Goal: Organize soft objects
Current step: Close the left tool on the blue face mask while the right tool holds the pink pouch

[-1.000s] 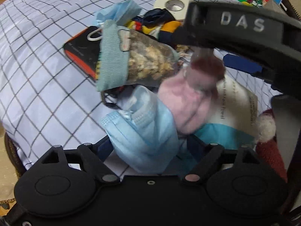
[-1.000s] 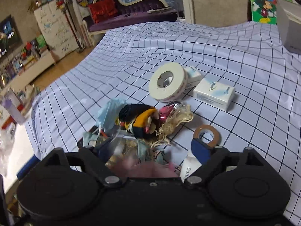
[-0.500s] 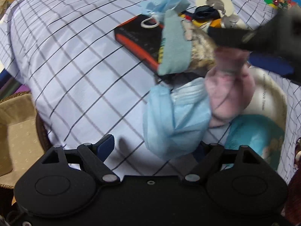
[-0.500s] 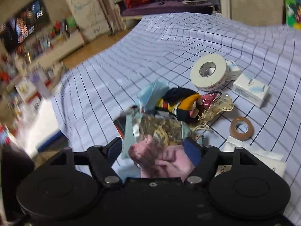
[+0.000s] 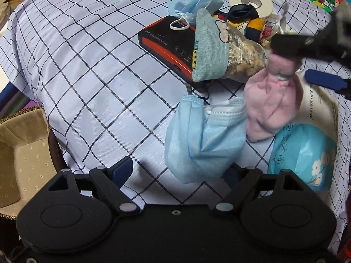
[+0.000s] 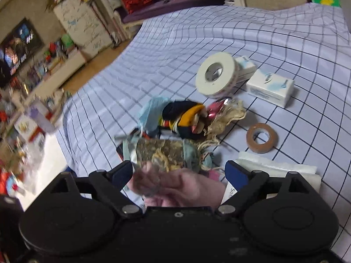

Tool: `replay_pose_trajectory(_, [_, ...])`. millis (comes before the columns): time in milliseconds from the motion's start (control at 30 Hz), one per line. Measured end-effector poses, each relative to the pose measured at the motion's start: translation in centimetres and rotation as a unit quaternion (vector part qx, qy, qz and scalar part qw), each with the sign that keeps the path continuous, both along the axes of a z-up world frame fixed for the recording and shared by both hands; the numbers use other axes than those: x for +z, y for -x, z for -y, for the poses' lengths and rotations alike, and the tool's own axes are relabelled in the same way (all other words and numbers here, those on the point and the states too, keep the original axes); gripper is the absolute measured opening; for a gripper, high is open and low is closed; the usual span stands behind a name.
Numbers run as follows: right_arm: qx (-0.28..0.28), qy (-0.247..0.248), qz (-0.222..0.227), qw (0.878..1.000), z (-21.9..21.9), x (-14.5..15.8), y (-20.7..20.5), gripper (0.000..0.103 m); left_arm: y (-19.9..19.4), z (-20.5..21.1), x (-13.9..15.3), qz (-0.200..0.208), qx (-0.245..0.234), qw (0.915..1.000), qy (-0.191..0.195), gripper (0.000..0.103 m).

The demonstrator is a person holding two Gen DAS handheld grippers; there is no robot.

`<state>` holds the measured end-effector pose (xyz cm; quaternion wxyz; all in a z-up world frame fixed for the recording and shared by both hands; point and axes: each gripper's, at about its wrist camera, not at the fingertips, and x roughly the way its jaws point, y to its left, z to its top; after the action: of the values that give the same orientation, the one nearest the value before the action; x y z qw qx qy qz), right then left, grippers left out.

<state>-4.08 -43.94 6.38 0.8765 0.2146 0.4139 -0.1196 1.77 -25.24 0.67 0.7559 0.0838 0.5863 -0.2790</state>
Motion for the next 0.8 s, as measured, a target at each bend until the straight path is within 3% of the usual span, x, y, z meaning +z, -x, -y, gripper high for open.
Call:
replay_pose_trajectory(133, [0.002,0.004,0.001,1.000,-0.6,-0.4,-0.7,0.094,-0.1,0.1,-0.1,0.002,-0.009,0.9999,0.007,0.085])
replay_pose_trajectory(200, [-0.006,-0.006,0.007,1.000,-0.5,-0.7,-1.3,0.103,0.1,0.4,-0.2,0.008,-0.015,0.9998,0.005,0.085])
replay_pose_trajectory(300, [-0.016,-0.008,0.006,1.000,-0.9,-1.1,-2.3,0.103,0.5,0.8,-0.4,0.008,-0.022,0.9997,0.006,0.085])
replay_pose_trajectory(433, [-0.003,0.020,-0.027,0.999,-1.4,-1.6,-2.8,0.103,0.9,0.6,-0.4,0.004,-0.029,0.9995,0.012,0.085])
replay_pose_trajectory(600, [0.017,0.060,-0.007,0.998,-1.4,-0.1,-0.7,0.103,1.1,-0.2,0.3,0.009,-0.043,0.9985,0.032,0.088])
replay_pose_trajectory(800, [-0.012,0.017,0.014,1.000,0.7,0.5,0.3,0.103,1.1,-1.7,2.2,0.013,-0.033,0.9972,0.066,0.089])
